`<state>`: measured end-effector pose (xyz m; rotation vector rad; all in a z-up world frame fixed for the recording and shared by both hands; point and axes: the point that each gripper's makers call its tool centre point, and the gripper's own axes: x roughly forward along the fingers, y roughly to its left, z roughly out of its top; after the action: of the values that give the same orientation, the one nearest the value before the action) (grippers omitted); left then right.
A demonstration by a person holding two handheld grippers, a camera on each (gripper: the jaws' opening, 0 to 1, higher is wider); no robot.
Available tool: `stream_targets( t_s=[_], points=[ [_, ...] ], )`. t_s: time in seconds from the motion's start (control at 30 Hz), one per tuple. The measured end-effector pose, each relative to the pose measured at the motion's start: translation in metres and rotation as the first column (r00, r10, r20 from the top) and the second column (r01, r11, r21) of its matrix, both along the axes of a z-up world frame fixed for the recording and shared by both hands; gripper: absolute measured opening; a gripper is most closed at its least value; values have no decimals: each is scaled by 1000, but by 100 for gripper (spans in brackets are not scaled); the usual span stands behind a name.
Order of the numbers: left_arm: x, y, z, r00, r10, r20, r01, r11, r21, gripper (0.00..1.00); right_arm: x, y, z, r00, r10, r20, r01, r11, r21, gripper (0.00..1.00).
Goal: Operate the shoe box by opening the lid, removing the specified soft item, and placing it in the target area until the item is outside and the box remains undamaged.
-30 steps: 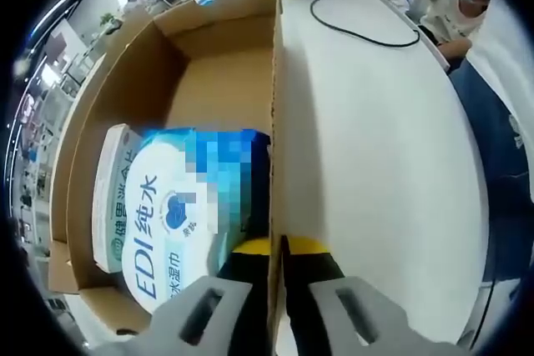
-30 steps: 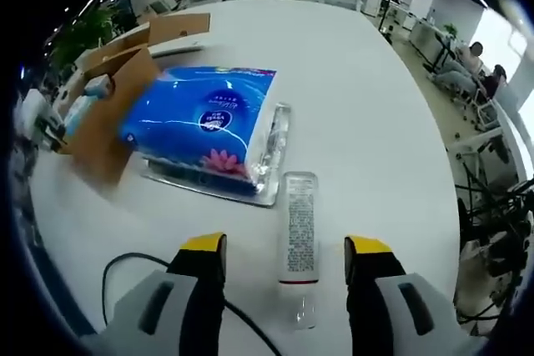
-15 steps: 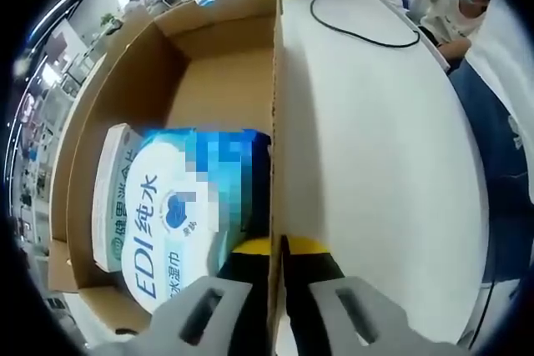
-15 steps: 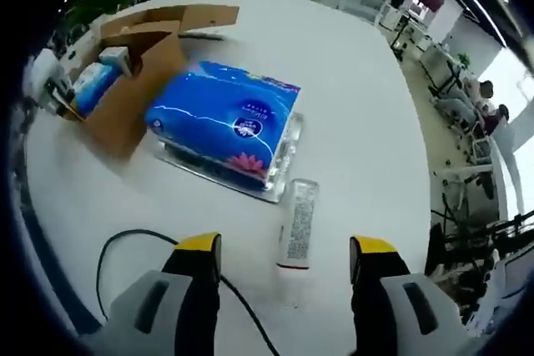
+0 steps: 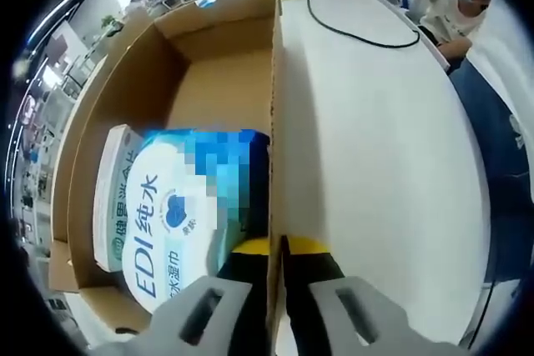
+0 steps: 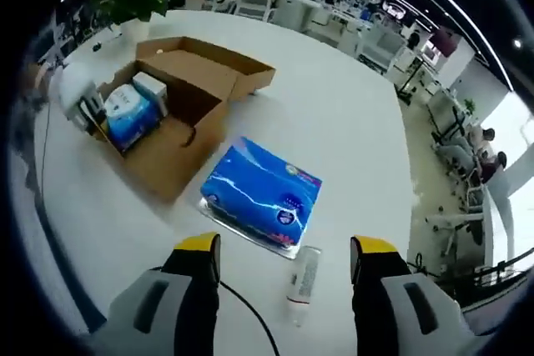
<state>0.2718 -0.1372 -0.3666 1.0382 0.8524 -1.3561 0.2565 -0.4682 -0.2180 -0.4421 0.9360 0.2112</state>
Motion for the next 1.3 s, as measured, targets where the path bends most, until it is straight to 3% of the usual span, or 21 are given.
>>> stream_targets(
  t_s=[0.2, 0.5, 0.57, 0.8, 0.9, 0.97, 1.1, 1.23, 1.3],
  points=[
    [0, 0, 0, 1000, -2, 0, 2, 1000, 0, 1, 17, 43, 10, 992, 127, 16, -127, 992, -3, 63],
    [1, 0, -1, 1000, 3, -6, -3, 1000, -8, 1, 40, 96, 12, 974, 225, 16, -225, 974, 10, 61],
    [1, 0, -2, 1000, 3, -6, -3, 1000, -9, 1, 48, 116, 14, 959, 280, 33, -281, 960, 18, 60],
    [1, 0, -2, 1000, 6, -1, -6, 1000, -22, 1, 64, 166, 11, 929, 366, 52, -367, 930, 28, 59],
    [1, 0, -2, 1000, 6, 1, -6, 1000, -23, 1, 71, 190, 8, 904, 423, 65, -425, 905, 30, 58],
    [1, 0, -1, 1000, 9, 2, -9, 1000, -27, 1, 74, 200, 4, 873, 483, 66, -485, 875, 14, 56],
    [1, 0, -2, 1000, 9, -1, -9, 1000, -26, 1, 79, 217, -3, 865, 499, 58, -501, 865, 28, 55],
    [1, 0, -1, 1000, 13, 2, -13, 1000, -28, 2, 83, 232, -13, 824, 564, 51, -565, 825, 9, 46],
    [1, 0, -1, 1000, 18, -2, -18, 999, -28, 2, 88, 241, -17, 828, 559, 55, -561, 827, 33, 45]
  ],
)
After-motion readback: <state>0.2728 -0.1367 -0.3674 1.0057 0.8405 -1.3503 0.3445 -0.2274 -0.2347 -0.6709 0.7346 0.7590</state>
